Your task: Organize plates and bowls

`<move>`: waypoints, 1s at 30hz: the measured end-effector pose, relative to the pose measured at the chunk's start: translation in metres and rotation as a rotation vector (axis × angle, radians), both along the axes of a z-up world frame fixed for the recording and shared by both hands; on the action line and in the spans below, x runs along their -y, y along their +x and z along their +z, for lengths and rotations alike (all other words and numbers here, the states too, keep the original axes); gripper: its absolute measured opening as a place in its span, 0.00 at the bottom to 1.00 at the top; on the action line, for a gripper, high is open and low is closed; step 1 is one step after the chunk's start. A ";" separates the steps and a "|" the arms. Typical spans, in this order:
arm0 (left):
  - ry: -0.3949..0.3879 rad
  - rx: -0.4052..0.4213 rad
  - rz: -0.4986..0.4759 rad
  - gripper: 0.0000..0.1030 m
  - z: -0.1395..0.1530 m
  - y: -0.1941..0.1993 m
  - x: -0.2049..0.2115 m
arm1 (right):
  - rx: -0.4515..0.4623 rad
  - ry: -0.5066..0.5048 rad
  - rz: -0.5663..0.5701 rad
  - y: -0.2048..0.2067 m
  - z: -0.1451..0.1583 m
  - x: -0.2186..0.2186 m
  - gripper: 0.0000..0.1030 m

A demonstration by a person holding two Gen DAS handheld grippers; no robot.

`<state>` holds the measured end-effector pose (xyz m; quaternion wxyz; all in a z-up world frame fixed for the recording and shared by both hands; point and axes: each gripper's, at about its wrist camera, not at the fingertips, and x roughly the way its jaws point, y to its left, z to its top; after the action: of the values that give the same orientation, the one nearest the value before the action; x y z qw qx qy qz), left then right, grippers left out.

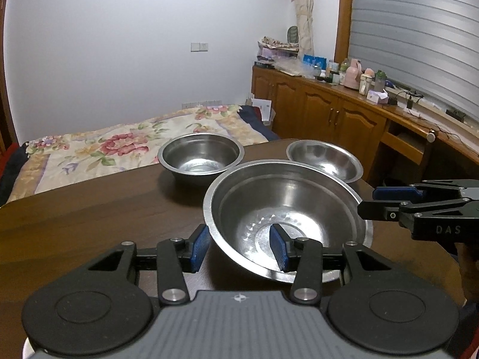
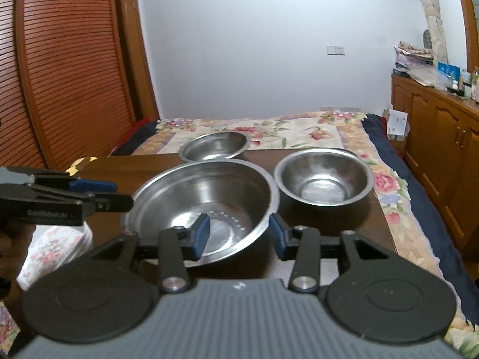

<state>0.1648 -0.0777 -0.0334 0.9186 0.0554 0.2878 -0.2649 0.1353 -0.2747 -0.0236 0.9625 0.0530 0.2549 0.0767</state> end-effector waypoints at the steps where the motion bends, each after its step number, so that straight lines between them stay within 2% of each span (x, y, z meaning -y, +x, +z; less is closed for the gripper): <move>1: 0.000 -0.005 0.002 0.45 -0.002 0.002 0.001 | -0.003 0.002 -0.001 0.002 -0.001 0.002 0.45; 9: 0.004 -0.036 0.022 0.45 -0.009 0.016 0.007 | -0.032 0.043 0.002 0.021 -0.014 0.014 0.45; 30: 0.015 -0.079 0.038 0.45 -0.020 0.033 0.015 | -0.055 0.105 0.032 0.045 -0.023 0.016 0.44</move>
<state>0.1973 -0.0922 -0.0534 0.9109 0.0464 0.3270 -0.2474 0.1801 -0.2908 -0.0466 0.9496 0.1017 0.2777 0.1038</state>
